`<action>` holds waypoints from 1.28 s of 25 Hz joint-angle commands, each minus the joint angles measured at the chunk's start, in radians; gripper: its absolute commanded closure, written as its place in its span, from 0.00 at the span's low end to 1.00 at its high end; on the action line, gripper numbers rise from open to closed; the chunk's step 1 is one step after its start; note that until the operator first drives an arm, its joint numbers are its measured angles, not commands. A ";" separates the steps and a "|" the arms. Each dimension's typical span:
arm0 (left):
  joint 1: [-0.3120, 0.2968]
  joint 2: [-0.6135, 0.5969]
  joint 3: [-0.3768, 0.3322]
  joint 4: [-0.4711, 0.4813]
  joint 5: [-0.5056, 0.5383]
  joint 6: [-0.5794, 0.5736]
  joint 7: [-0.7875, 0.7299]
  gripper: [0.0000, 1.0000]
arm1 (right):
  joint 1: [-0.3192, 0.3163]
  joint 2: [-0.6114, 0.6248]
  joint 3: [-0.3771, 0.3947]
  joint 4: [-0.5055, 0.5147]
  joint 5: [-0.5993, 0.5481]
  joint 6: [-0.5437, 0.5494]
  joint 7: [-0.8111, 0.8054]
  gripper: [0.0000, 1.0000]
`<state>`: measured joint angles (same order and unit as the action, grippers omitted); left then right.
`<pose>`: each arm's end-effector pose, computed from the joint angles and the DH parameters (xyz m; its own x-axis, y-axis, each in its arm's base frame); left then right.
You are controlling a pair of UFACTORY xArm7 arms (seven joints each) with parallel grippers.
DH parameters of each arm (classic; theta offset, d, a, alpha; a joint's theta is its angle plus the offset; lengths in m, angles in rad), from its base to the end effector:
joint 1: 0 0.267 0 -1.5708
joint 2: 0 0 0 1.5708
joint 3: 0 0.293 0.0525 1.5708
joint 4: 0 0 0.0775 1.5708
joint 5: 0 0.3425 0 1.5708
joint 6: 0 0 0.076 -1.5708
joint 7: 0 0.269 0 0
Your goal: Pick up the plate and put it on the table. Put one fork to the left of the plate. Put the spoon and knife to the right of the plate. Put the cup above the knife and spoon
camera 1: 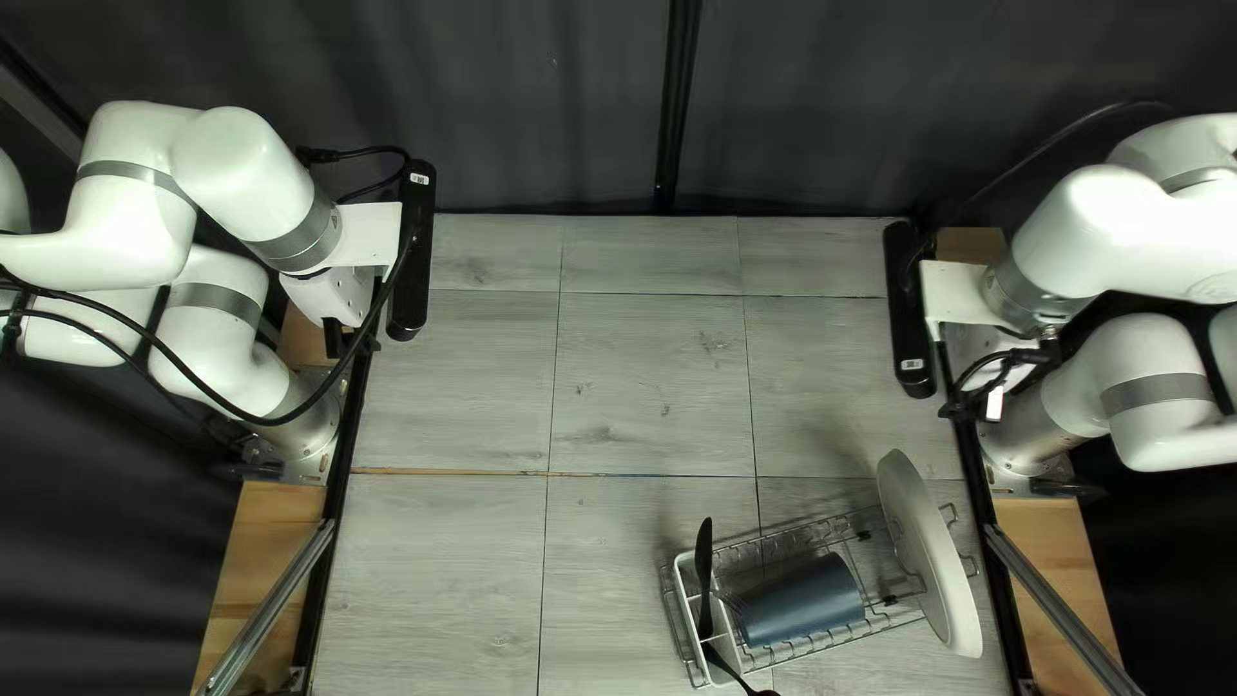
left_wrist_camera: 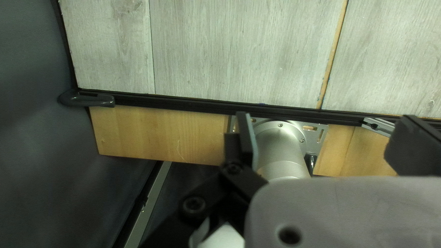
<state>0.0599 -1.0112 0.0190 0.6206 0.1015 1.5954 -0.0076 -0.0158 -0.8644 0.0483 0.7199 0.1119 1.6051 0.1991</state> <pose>0.1999 0.0421 0.3001 0.9961 0.0805 0.0370 0.0834 -0.9929 -0.0848 0.2225 0.0354 0.3091 0.9832 -0.1789 -0.0357 -0.1811 -0.9810 -0.0694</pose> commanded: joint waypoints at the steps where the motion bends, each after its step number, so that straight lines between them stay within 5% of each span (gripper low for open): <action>1: 0.000 0.000 0.000 0.000 0.000 0.000 0.000 0.00 | -0.016 -0.031 0.041 0.039 0.071 0.044 0.125 0.00; 7: 0.000 0.000 0.000 0.000 0.000 0.000 0.000 0.00 | -0.043 -0.067 0.192 0.040 0.174 -0.052 0.382 0.00; 18: 0.000 0.000 0.000 0.000 0.000 0.000 0.000 0.00 | -0.044 -0.049 0.208 0.036 0.184 -0.079 0.389 0.00; 32: 0.000 0.000 0.000 0.000 0.000 0.000 0.000 0.00 | -0.072 -0.239 0.405 -0.117 0.465 -0.230 0.850 0.00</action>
<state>0.0599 -1.0112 0.0190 0.6206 0.1015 1.5954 -0.0076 -0.0830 -1.0711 0.4161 0.6325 0.5477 1.4083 0.9990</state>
